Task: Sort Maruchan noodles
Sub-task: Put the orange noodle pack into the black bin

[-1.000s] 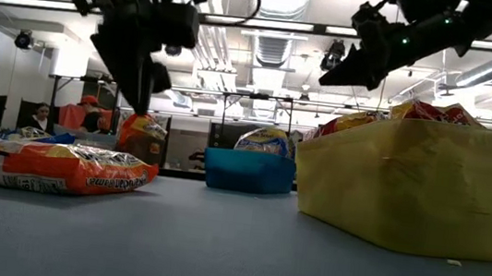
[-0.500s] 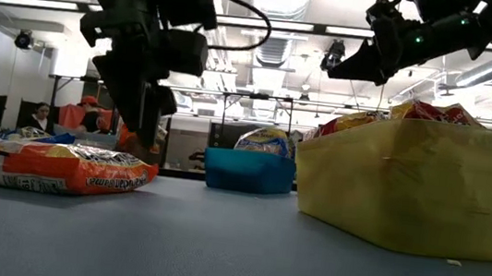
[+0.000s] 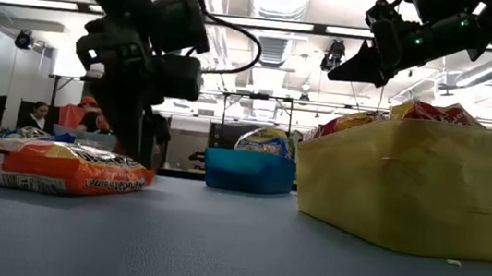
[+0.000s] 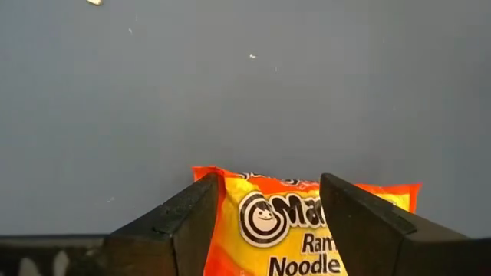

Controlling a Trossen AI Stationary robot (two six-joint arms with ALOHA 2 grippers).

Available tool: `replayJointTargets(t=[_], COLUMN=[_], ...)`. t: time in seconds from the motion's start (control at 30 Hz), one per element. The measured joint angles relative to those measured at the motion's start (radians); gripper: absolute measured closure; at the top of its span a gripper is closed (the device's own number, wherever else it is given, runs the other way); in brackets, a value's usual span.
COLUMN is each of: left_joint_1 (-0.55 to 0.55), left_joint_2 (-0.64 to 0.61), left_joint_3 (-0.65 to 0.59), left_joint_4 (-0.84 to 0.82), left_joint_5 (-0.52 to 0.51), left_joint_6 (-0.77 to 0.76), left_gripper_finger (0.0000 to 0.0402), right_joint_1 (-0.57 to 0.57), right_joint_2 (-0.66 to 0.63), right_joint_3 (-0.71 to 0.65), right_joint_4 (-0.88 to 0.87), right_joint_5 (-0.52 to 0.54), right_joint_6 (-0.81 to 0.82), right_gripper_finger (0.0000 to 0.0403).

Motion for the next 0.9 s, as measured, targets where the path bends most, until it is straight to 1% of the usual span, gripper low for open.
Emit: replayJointTargets(t=[0.13, 0.23, 0.37, 0.53, 0.8, 0.9], left_joint_1=[0.008, 0.013, 0.013, 0.018, 0.025, 0.026], left_joint_2=[-0.001, -0.007, -0.025, -0.030, -0.030, -0.024], left_joint_3=[-0.051, -0.064, -0.064, -0.077, -0.099, -0.107], left_joint_4=[0.091, 0.116, 0.115, 0.108, 0.118, 0.136], left_joint_5=[0.034, 0.058, 0.051, 0.004, -0.003, 0.015], left_joint_6=[-0.045, -0.073, -0.068, -0.044, -0.019, -0.022], left_gripper_finger=[0.0194, 0.0197, 0.0198, 0.0198, 0.0200, 0.0213], right_joint_1=[0.000, 0.000, 0.000, 0.000, 0.000, 0.000], right_joint_2=[0.000, 0.000, 0.000, 0.000, 0.000, 0.000], right_joint_3=[0.000, 0.000, 0.000, 0.000, 0.000, 0.000], right_joint_4=[0.000, 0.000, 0.001, 0.001, 0.001, 0.001], right_joint_5=[0.000, 0.000, 0.000, 0.000, 0.000, 0.000], right_joint_6=[-0.002, -0.002, -0.002, -0.003, -0.003, -0.003], right_gripper_finger=[0.0394, 0.0394, 0.0394, 0.0394, 0.0394, 0.0394])
